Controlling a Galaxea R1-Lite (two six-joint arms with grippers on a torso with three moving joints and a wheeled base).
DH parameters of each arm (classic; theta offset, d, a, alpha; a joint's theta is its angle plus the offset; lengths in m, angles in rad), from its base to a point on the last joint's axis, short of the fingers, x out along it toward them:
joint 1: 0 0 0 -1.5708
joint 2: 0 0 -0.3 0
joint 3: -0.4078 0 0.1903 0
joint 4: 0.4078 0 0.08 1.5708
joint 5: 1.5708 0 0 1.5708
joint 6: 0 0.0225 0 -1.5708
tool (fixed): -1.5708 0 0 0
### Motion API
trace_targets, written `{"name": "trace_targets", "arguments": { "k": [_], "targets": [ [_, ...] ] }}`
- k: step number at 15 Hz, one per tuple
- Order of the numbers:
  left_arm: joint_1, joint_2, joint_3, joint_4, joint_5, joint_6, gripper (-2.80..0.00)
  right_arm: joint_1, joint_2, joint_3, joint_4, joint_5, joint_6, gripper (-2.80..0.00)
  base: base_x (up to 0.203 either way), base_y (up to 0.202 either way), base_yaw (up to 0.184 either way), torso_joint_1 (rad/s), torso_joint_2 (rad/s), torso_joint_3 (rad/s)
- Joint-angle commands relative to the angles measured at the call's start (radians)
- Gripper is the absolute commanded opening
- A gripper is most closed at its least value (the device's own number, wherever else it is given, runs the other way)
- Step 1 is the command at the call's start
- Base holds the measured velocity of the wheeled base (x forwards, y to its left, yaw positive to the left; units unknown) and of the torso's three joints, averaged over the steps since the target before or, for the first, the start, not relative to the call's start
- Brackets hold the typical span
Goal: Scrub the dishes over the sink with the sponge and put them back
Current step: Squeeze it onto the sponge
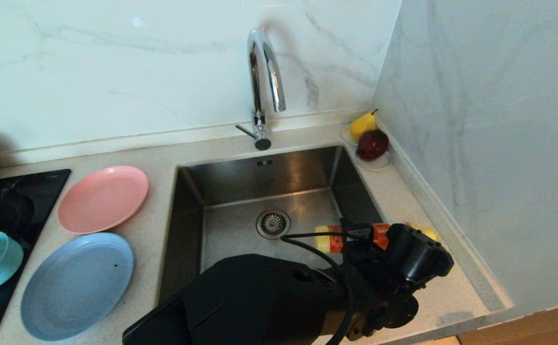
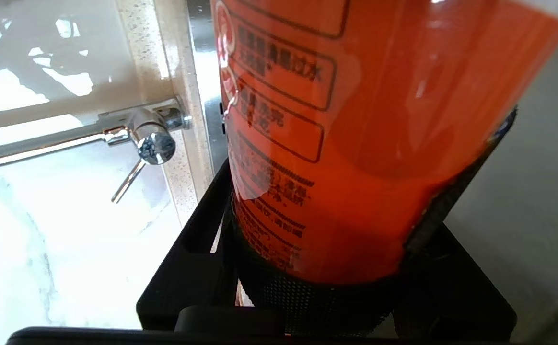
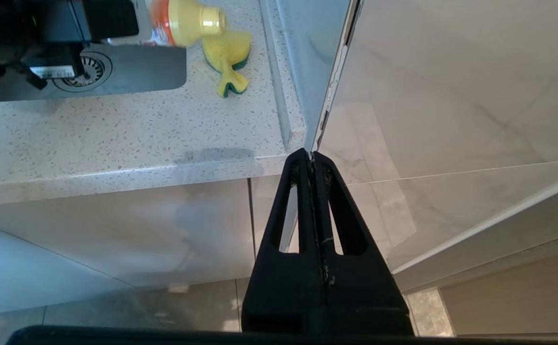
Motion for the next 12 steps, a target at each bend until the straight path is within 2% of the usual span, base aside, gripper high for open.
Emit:
{"name": "trace_targets", "arguments": {
  "k": [1, 12],
  "targets": [
    [0.0, -0.007, -0.004, -0.002, 0.007, 0.005, -2.8, 0.0, 0.0, 0.0, 0.0, 0.001, 0.0, -2.8, 0.0, 0.0, 0.0, 0.0, 0.0, 0.0],
    [-0.009, -0.005, 0.042, 0.009, 0.005, 0.0, -2.8, 0.0, 0.0, 0.0, 0.0, 0.001, 0.0, -2.8, 0.0, 0.0, 0.0, 0.0, 0.0, 0.0]
  ]
}}
